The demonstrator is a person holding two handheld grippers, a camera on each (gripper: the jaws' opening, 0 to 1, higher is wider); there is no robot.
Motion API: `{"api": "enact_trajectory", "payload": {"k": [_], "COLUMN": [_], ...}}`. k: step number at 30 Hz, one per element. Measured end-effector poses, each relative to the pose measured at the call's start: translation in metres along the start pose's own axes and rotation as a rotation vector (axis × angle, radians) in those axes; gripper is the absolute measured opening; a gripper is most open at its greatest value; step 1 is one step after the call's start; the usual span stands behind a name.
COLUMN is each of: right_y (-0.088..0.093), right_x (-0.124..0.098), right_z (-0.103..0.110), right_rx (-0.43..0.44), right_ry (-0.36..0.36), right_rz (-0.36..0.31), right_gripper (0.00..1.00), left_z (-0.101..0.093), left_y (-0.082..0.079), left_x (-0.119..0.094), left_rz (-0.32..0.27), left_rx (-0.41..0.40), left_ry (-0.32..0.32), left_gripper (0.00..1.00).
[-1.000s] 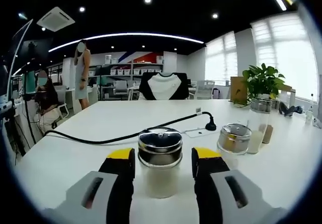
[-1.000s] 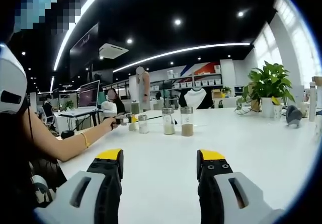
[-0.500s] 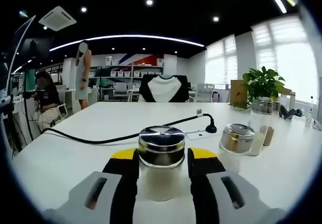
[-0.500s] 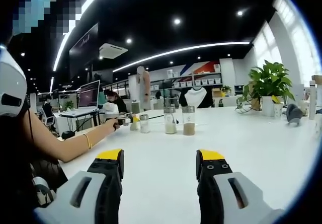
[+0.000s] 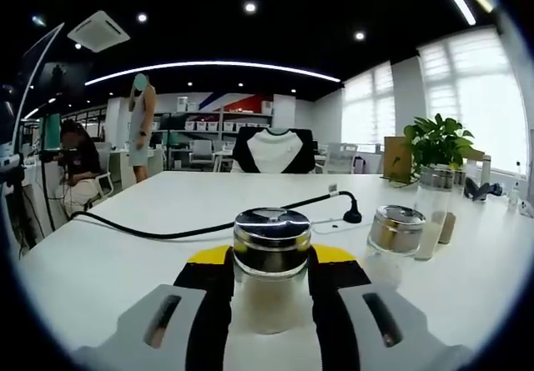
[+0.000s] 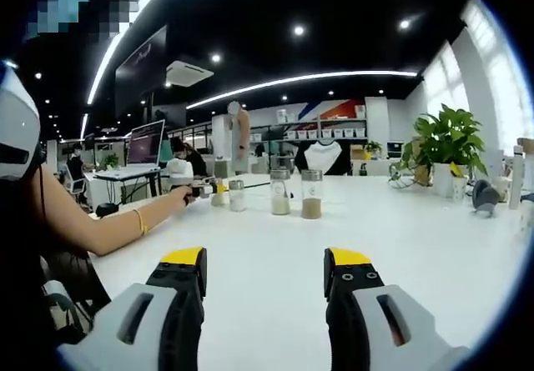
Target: Rotate the seasoning bottle until the label or dispensing opening points toward the visible target arrow and the bottle remains upright within the marked orientation range
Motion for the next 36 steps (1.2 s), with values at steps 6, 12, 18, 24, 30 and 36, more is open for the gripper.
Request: {"api": "enact_trajectory", "payload": {"k": [6,12,18,24,30,36], "right_y": [-0.001,-0.002,0.000,-0.002,-0.006,-0.008], "right_x": [0.002,-0.003,-0.007,-0.004,-0.003,-0.006], "right_z": [-0.002,-0.009,-0.018,-0.022,-0.022,-0.023], "right_rx": [0.029,0.085,0.067,0.063,0.064,0.069], "right_ry": [-0.019,-0.019,0.023,0.021,0.001,-0.010], "right_rz": [-0.009,-0.029,-0.020,-0.019,-0.027,-0.038], "right_gripper": [0.56,0.55,0.55,0.55,0.55,0.55], "left_z": [-0.006,-0.009,0.004,0.012,0.014,0.009], "left_y": [-0.003,-0.007,-0.018,-0.027,-0.035,-0.040], "left_x": [-0.005,-0.010,-0.009,-0.014,-0.022,-0.030], "left_rz": [-0.010,-0.017,-0.050,-0.060,-0.056,-0.059], "left_rx": [0.010,0.014,0.004,0.004,0.034,0.048], "left_ry": [0.008,-0.016,-0.035,-0.038,-0.043,-0.030], "left_gripper": [0.36,0.36,0.36,0.36,0.36,0.36]}}
Point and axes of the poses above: the point that each gripper's makers call its tool centre point, and the gripper's own axes: x roughly forward along the fingers, z roughly to its left, y roughly out of its underside, the point moved 3 cm from there along -x, roughly backward along the fingers, and after that the axes turned 14 degrees about x, right-handed, at the moved point
